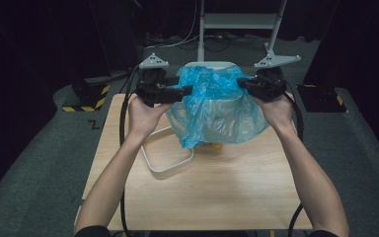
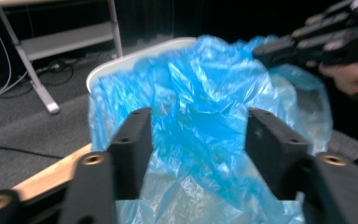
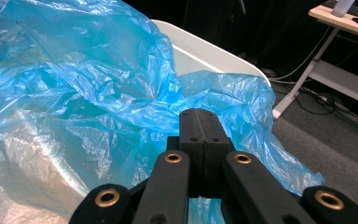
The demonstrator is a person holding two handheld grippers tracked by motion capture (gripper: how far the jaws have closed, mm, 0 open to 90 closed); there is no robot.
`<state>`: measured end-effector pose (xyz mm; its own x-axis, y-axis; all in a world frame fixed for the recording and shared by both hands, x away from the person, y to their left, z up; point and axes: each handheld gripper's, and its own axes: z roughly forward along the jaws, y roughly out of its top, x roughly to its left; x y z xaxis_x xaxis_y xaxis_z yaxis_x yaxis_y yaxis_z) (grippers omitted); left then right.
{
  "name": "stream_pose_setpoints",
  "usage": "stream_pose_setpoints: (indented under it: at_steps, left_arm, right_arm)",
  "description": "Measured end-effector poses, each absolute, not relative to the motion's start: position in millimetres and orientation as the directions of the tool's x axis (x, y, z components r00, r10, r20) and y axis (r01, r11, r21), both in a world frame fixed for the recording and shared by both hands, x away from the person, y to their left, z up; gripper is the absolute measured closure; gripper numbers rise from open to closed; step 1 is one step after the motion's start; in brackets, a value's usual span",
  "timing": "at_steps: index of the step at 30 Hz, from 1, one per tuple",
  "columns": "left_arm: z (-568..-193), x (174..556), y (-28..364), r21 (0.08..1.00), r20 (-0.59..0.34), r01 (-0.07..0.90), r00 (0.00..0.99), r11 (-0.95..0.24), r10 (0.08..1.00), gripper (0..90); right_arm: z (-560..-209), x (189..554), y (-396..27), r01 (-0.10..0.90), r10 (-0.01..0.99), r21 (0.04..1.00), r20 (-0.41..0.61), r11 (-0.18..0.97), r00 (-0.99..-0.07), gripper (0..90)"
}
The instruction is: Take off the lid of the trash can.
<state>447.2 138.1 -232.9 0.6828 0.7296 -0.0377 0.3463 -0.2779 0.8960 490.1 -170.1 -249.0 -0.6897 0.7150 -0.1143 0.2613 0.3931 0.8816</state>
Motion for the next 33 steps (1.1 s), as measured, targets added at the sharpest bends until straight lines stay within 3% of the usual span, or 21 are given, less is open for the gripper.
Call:
stream_pose_setpoints:
  at_steps: [5,8,15,21,24,30,33]
  left_arm:
    - [-239.3,453.6,131.9,0.882,0.001,0.335,0.701,-0.331,0.714,75.9]
    - [-240.4,457.6,131.7,0.872,0.019,0.337,0.701,-0.354,0.713,85.2]
    - [-240.9,468.5,142.7,0.868,0.054,0.334,0.672,-0.368,0.739,89.9]
    - [-245.0,480.0,154.3,0.867,0.033,0.361,0.646,-0.343,0.763,89.9]
    - [-247.0,485.5,157.7,0.867,0.031,0.367,0.635,-0.337,0.772,90.0]
    - [-248.8,496.2,159.2,0.870,0.024,0.372,0.623,-0.323,0.782,90.0]
    - [-250.3,503.1,156.5,0.873,0.028,0.370,0.611,-0.317,0.791,90.0]
  right_arm:
    - [-247.7,488.4,-171.4,0.257,0.716,0.884,-0.116,0.390,-0.689,89.8]
    - [-246.5,487.3,-174.0,0.253,0.717,0.888,-0.114,0.384,-0.687,88.1]
    - [-240.8,486.1,-183.3,0.236,0.749,0.920,-0.086,0.313,-0.658,66.5]
    - [-240.8,487.9,-189.2,0.241,0.765,0.920,-0.090,0.309,-0.638,59.1]
    - [-241.5,490.1,-192.0,0.252,0.768,0.918,-0.082,0.306,-0.636,61.9]
    - [-244.9,494.8,-192.7,0.268,0.750,0.904,-0.082,0.333,-0.656,87.2]
    - [-246.1,498.1,-191.4,0.262,0.754,0.907,-0.086,0.329,-0.651,90.0]
